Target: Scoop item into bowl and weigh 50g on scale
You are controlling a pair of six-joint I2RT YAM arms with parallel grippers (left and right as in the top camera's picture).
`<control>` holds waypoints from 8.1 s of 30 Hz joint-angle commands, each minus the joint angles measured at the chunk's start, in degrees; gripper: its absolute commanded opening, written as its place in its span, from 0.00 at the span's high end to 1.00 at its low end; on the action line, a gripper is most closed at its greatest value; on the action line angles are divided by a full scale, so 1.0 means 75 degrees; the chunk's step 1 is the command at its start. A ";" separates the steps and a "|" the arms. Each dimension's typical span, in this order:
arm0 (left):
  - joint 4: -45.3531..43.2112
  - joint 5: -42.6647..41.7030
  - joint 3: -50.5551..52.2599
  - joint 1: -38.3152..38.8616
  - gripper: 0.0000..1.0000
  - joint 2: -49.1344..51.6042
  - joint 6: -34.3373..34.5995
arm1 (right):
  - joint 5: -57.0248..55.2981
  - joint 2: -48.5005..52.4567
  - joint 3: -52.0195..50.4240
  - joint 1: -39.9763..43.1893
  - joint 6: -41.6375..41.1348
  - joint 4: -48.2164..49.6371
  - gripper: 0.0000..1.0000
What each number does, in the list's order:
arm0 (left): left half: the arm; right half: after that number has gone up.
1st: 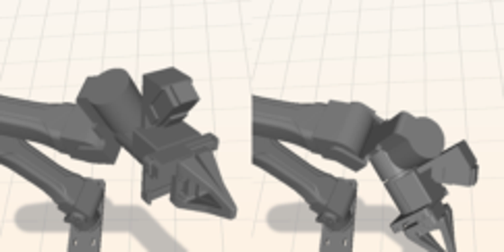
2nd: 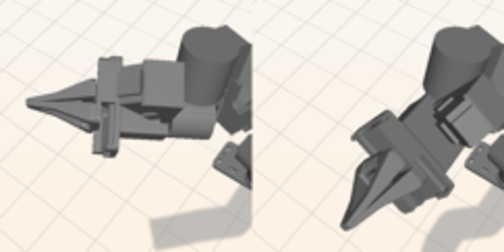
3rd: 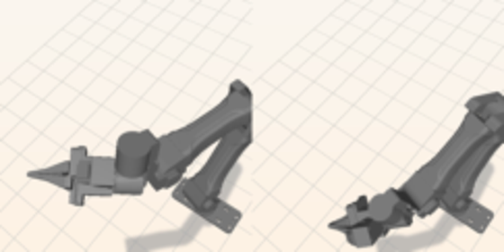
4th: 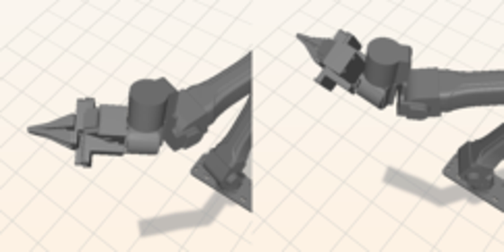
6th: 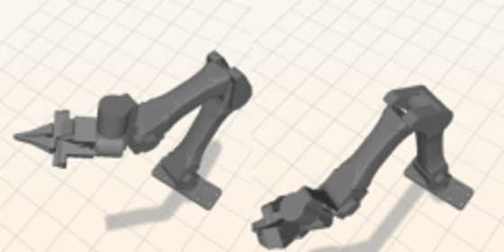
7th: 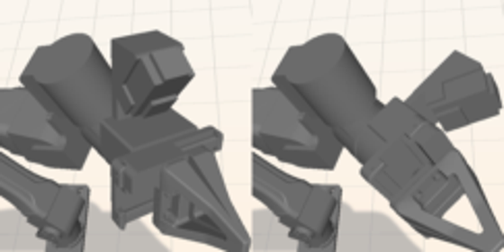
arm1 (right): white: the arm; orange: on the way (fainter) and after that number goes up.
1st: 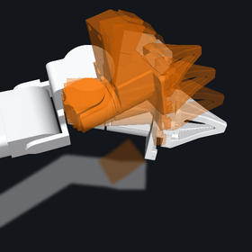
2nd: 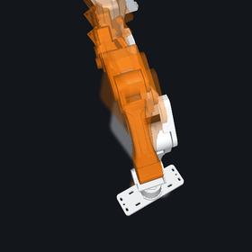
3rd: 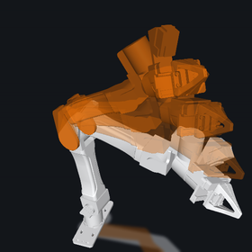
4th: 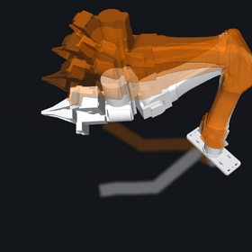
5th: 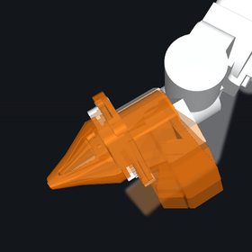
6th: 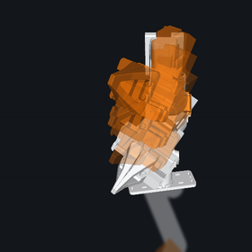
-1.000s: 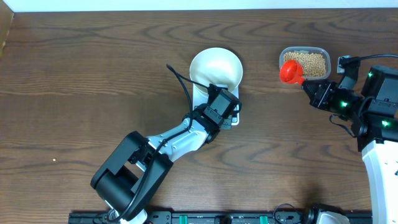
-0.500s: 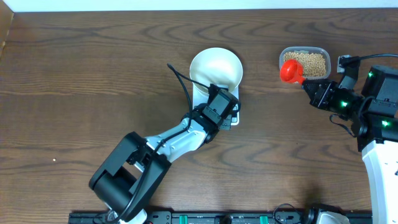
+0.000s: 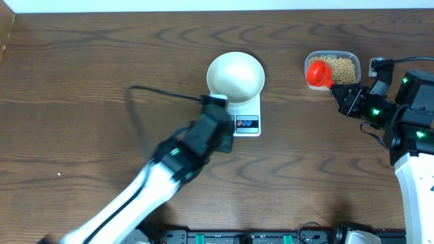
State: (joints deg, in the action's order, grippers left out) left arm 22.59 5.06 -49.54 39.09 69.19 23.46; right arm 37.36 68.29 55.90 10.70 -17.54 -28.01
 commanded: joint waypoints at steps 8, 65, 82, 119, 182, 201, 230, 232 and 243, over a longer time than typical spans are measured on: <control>0.0965 0.0589 -0.0079 -0.2503 0.93 -0.1990 -0.0157 | 0.0064 -0.0090 0.0140 0.0017 -0.0026 0.0845 0.99; 0.2996 -0.4590 -0.1798 -0.4686 0.41 -0.0434 -0.5951 | -0.2535 -0.0047 0.0149 0.0023 0.0414 0.0705 0.99; 0.3430 -0.3669 -0.1862 -0.4159 0.12 0.0854 -0.7125 | -0.2535 -0.0047 0.0149 0.0023 0.0414 0.0554 0.99; 0.2486 -0.3780 -0.1862 -0.3217 0.10 0.0697 -0.8064 | -0.2538 -0.0047 0.0146 0.0026 0.0466 0.0382 0.99; 0.1539 -0.3920 -0.1865 -0.3803 0.09 -0.1781 -0.6814 | -0.2538 -0.0047 0.0146 0.0023 0.0466 0.0213 0.99; 0.4301 -0.4103 -0.3587 -0.3958 0.10 -0.0236 -0.5286 | -0.2827 -0.0047 0.0146 0.0026 0.0641 0.0175 0.99; 0.2320 -0.2011 -0.0277 -0.2014 0.09 -0.0997 -0.4401 | -0.2830 -0.0047 0.0146 0.0026 0.0667 0.0128 0.99; 0.2305 -0.2040 -0.0262 -0.2014 0.09 -0.0994 -0.4406 | -0.2827 -0.0047 0.0146 0.0023 0.0664 0.0128 0.99; 0.1886 -0.2384 -0.0262 -0.2017 0.09 -0.0997 -0.4459 | -0.2827 -0.0047 0.0146 0.0023 0.0667 0.0119 0.99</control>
State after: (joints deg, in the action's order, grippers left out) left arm 36.91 -11.75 -51.75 23.79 61.78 -10.28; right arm 16.47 68.29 55.90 10.70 -13.23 -27.16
